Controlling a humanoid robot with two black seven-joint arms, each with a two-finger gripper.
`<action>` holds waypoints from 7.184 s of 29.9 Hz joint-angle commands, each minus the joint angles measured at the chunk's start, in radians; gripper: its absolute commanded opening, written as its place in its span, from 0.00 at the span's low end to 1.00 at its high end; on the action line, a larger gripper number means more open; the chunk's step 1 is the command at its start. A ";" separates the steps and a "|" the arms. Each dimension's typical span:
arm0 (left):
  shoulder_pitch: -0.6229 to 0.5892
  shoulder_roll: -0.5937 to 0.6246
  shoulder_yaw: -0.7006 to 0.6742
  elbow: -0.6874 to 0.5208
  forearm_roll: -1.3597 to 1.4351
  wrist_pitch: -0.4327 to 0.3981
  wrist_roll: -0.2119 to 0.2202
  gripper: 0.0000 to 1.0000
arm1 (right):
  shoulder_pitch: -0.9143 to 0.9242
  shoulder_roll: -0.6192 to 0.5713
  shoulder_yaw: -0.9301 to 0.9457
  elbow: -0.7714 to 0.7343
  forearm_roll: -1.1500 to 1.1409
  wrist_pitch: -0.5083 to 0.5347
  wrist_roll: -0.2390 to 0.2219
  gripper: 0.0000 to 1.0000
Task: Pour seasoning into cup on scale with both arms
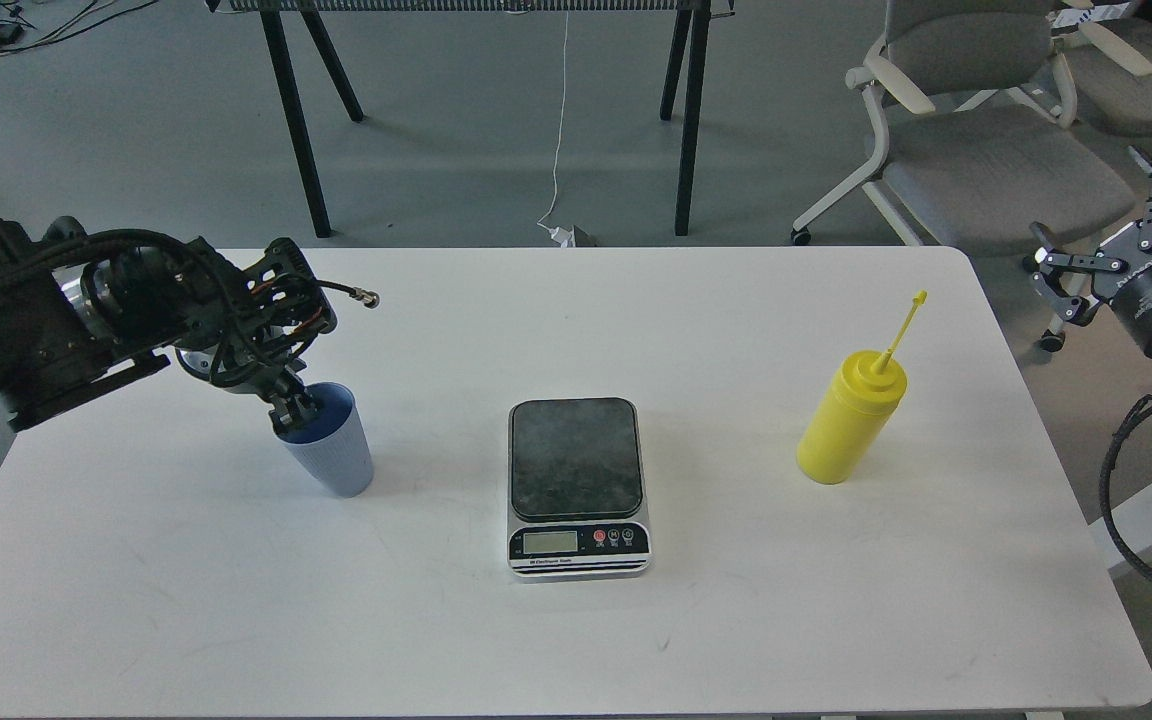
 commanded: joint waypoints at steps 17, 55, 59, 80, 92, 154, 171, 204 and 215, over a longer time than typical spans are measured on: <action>-0.006 0.013 0.006 -0.028 0.000 -0.001 0.000 0.01 | -0.025 -0.004 0.002 -0.004 0.000 0.000 0.009 0.99; -0.078 0.061 0.005 -0.093 -0.028 -0.001 0.000 0.00 | -0.027 0.004 0.009 -0.010 0.002 0.000 0.009 0.99; -0.078 0.062 0.005 -0.110 -0.032 -0.001 0.000 0.00 | -0.027 0.007 0.008 -0.010 0.002 0.000 0.009 0.99; -0.356 -0.082 -0.011 -0.289 -0.250 -0.001 0.000 0.01 | -0.028 0.008 0.008 -0.010 0.002 0.000 0.009 0.99; -0.354 -0.217 0.002 -0.278 -0.253 -0.001 0.000 0.01 | -0.036 0.007 0.009 -0.013 0.002 0.000 0.028 0.99; -0.248 -0.263 0.006 -0.220 -0.246 -0.001 0.000 0.13 | -0.088 -0.016 0.014 -0.019 0.002 0.000 0.066 0.99; -0.293 -0.267 -0.072 -0.134 -0.305 -0.001 0.000 0.46 | -0.098 -0.015 0.028 -0.015 0.002 0.000 0.066 0.99; -0.340 -0.240 -0.218 0.324 -1.119 -0.001 0.000 0.68 | 0.226 -0.142 -0.276 -0.018 -0.040 0.000 0.052 0.99; -0.305 -0.244 -0.268 0.324 -1.126 -0.001 0.000 0.68 | 0.294 -0.134 -0.271 0.001 0.021 0.000 0.048 0.99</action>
